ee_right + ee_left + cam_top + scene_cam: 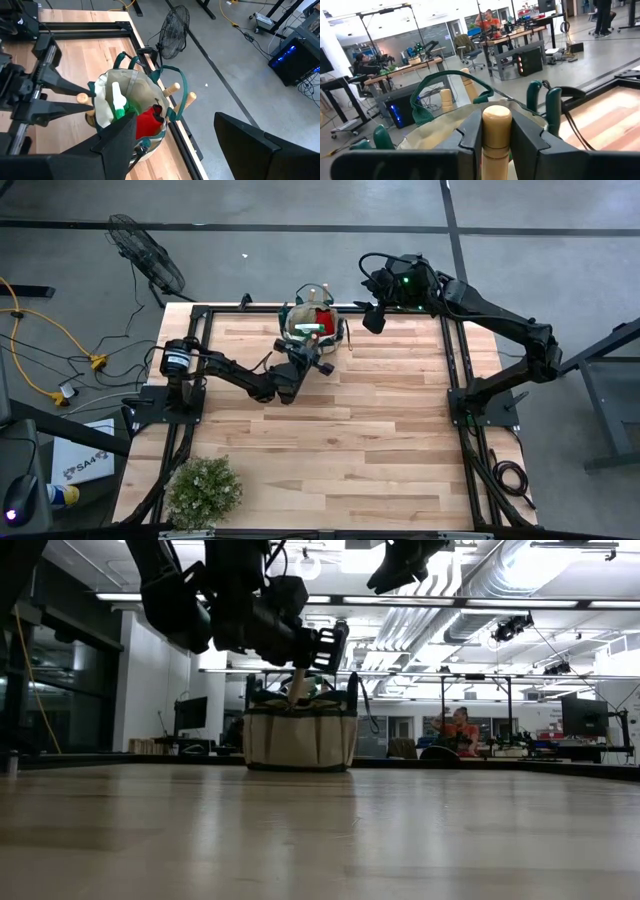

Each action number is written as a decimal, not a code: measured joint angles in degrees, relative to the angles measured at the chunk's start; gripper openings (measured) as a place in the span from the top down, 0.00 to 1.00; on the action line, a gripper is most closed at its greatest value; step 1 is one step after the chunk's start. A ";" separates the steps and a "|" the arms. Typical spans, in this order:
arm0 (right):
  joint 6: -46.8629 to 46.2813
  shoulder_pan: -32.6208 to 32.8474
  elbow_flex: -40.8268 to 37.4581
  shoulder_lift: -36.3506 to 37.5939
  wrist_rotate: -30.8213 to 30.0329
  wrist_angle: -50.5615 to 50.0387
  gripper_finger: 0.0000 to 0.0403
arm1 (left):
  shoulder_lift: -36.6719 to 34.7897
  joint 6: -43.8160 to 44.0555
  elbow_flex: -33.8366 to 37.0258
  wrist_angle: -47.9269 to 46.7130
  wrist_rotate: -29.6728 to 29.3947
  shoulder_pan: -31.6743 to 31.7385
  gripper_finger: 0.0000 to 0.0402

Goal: Pick & Place Garden tools in Gardening bag
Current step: Put the brown hand rake into the gardening bag

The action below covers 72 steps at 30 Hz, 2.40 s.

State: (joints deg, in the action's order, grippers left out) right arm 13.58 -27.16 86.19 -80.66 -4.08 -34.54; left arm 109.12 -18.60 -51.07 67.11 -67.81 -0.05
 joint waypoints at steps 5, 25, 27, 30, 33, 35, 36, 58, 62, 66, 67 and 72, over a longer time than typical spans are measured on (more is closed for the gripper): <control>0.00 -0.02 0.00 0.00 0.00 0.02 0.36 | 0.00 0.30 0.00 -0.48 1.95 2.00 0.83; 0.02 -0.01 0.00 0.00 -0.02 0.00 0.36 | 0.02 3.25 0.02 -1.02 2.28 3.73 0.79; 0.02 -0.02 0.00 0.00 -0.18 0.00 0.36 | 0.02 -0.63 0.02 2.36 1.26 3.37 0.76; 0.02 0.00 0.00 0.00 -0.26 0.00 0.36 | 0.02 -4.50 0.02 5.92 0.20 2.89 0.72; 0.02 -0.02 0.00 0.00 -0.27 -0.04 0.36 | 0.02 -5.18 0.02 6.58 -0.05 2.52 0.71; 0.02 0.00 0.00 0.00 -0.26 -0.04 0.36 | 0.02 -5.19 0.02 6.36 -0.27 2.51 0.71; 0.02 -0.01 0.00 0.00 -0.26 -0.05 0.36 | 0.02 -5.19 0.02 6.40 -0.43 2.53 0.71; 0.02 -0.03 0.00 0.00 -0.27 -3.13 0.36 | -8.61 -22.74 1.18 3.41 -3.58 -3.86 1.00; 0.08 -0.92 0.00 0.00 -0.12 -4.13 0.36 | -11.20 -17.88 4.47 1.67 -0.44 -3.70 1.00; 0.19 -3.28 -0.02 -0.02 1.42 -4.99 0.36 | -18.32 -7.89 8.67 -7.16 8.17 -2.72 1.00; 0.20 -3.94 -0.02 -0.02 2.83 -5.40 0.36 | -20.77 -4.29 9.64 -12.30 11.79 -1.91 1.00; 0.12 -7.01 -0.14 -0.02 12.41 -5.96 0.36 | -30.71 13.06 10.20 -38.18 33.52 5.34 1.00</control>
State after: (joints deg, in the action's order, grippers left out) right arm 13.70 -34.17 86.05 -80.68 8.33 -40.50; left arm 78.41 -5.54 -40.87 28.94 -34.29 5.29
